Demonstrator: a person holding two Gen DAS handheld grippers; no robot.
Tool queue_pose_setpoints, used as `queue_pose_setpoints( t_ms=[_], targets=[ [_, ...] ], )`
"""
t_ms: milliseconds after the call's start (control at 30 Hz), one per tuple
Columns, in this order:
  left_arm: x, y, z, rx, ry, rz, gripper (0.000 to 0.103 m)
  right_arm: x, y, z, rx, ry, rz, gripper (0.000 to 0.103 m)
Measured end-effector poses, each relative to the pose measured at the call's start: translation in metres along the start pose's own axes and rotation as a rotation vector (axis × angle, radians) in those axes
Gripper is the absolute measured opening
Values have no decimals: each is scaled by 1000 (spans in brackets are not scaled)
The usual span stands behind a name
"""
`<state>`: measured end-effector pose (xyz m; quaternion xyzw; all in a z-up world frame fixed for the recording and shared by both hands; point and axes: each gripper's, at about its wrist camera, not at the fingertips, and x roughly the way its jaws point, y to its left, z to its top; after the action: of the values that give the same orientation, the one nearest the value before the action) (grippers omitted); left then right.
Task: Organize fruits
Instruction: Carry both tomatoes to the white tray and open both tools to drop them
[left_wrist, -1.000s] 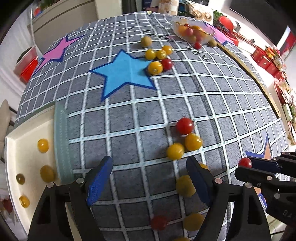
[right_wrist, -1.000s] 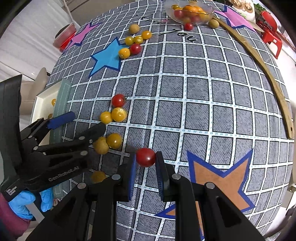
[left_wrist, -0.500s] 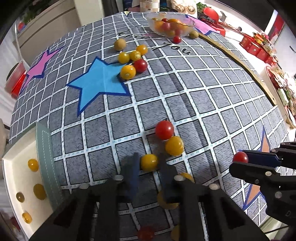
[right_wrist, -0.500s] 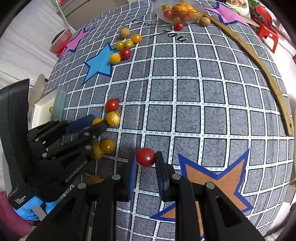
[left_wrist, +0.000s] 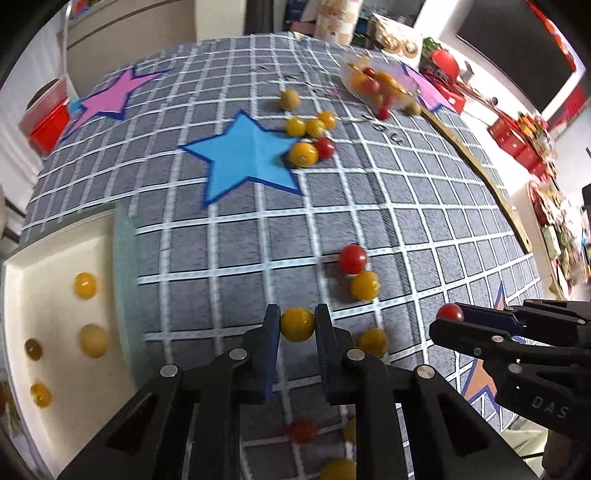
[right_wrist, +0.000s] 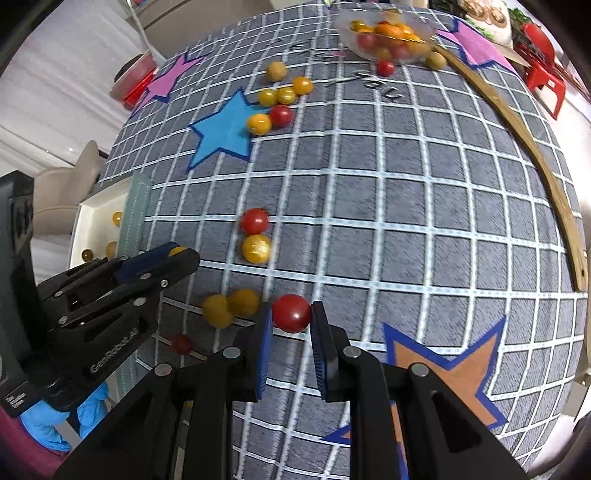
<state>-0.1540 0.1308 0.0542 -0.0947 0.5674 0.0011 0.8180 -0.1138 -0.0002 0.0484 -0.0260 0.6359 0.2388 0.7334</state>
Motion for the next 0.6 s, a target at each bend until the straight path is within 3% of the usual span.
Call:
queue_pose_setpoints(
  t_ms=[333, 600],
  targets=[
    [-35, 65, -29, -133, -41, 107, 20, 13, 66, 19, -131, 27, 54, 22],
    [-51, 138, -72, -294, -35, 228, 20, 37, 149, 36, -263, 60, 121, 22]
  ],
)
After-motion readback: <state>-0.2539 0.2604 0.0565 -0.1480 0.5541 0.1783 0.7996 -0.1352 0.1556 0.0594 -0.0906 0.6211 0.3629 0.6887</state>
